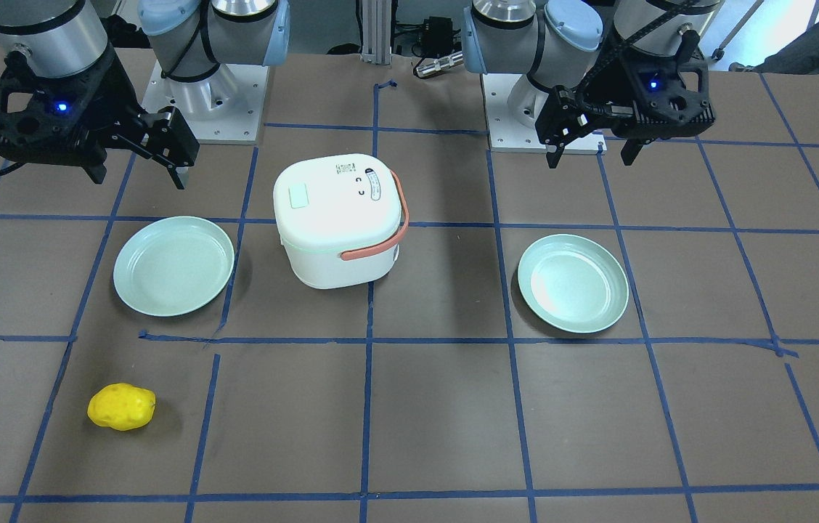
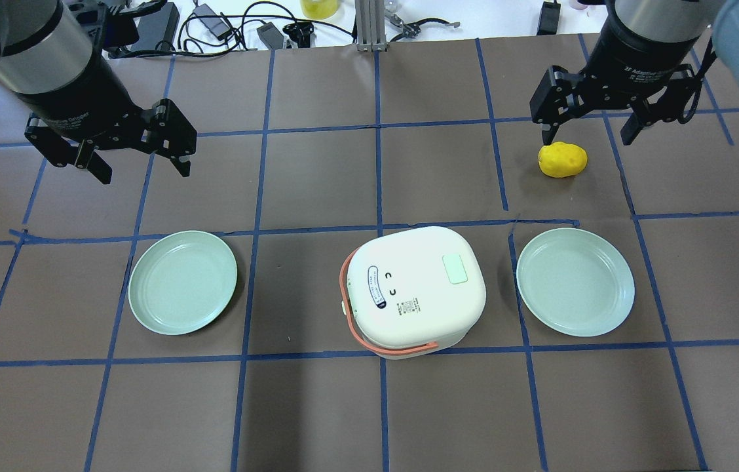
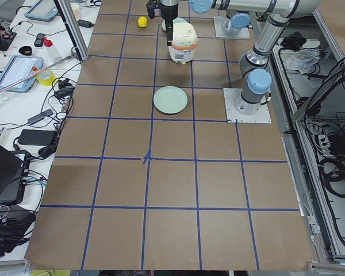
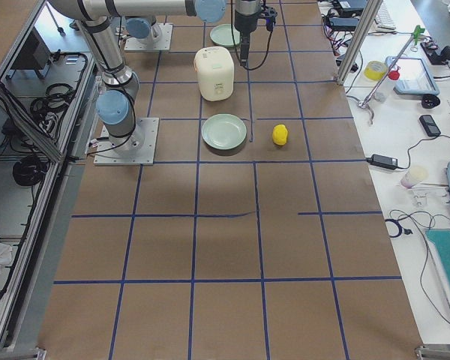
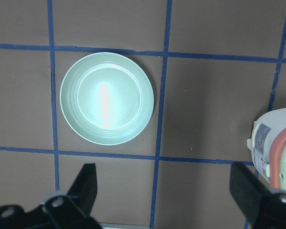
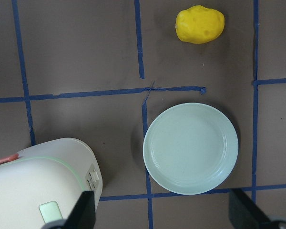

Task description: Press rice cooker button

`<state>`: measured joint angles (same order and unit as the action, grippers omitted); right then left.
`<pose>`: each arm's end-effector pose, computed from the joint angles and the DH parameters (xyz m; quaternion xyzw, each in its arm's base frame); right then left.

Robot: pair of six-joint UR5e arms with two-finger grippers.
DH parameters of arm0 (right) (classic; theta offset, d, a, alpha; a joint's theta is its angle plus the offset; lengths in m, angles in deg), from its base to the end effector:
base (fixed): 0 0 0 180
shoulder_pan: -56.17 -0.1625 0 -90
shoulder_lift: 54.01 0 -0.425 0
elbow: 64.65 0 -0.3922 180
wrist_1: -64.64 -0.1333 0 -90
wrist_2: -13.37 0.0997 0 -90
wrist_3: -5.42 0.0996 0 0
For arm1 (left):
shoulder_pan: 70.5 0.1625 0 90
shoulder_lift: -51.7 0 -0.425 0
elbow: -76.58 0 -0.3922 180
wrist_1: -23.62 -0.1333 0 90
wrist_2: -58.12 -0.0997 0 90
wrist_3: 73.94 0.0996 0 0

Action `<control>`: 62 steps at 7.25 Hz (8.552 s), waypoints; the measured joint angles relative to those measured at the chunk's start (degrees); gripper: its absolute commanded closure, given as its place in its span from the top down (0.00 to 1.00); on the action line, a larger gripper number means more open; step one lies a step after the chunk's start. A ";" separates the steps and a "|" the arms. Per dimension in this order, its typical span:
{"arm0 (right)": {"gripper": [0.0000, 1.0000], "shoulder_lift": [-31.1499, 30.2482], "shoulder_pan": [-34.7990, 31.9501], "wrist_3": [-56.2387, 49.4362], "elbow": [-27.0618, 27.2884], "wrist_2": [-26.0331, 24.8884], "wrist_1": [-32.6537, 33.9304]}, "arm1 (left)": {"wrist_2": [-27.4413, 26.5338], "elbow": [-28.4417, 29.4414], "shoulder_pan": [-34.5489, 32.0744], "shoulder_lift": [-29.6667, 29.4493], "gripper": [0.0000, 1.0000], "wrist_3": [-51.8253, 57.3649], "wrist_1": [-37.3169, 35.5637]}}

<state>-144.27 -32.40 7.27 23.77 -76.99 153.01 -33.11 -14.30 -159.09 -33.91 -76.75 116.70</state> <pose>0.1204 -0.4933 0.5009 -0.0286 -0.9996 0.0018 0.0031 -0.1198 -0.4625 0.5114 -0.0369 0.9993 -0.0039 0.0107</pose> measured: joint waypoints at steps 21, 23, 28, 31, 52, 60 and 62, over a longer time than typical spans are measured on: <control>0.00 -0.48 -2.85 0.83 0.37 5.40 -3.19 | 0.00 0.00 0.00 0.00 1.00 0.00 0.00; 0.00 -0.06 -5.54 1.50 1.82 6.11 -4.93 | 0.00 0.00 0.00 -0.03 1.00 0.00 0.00; 0.00 2.95 -12.09 4.11 7.25 7.03 -2.63 | 0.00 0.00 0.00 0.00 1.00 0.00 0.00; 0.00 3.67 -13.24 3.58 11.45 6.97 1.88 | 0.00 0.00 0.00 0.00 1.00 0.00 0.00; 1.00 4.24 -6.68 3.25 -6.90 2.47 -0.61 | 0.00 0.00 0.00 0.00 1.00 0.00 0.00; 1.00 3.40 -1.20 -1.99 -7.09 -2.44 -1.53 | 0.00 0.00 0.00 0.00 1.00 0.00 0.00; 1.00 3.35 -1.17 -2.02 -7.04 -2.38 -1.50 | 0.00 0.00 0.00 0.00 1.00 0.00 0.00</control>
<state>-140.92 -33.57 5.25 16.73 -79.37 151.51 -33.11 -14.30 -159.09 -33.91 -76.75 116.70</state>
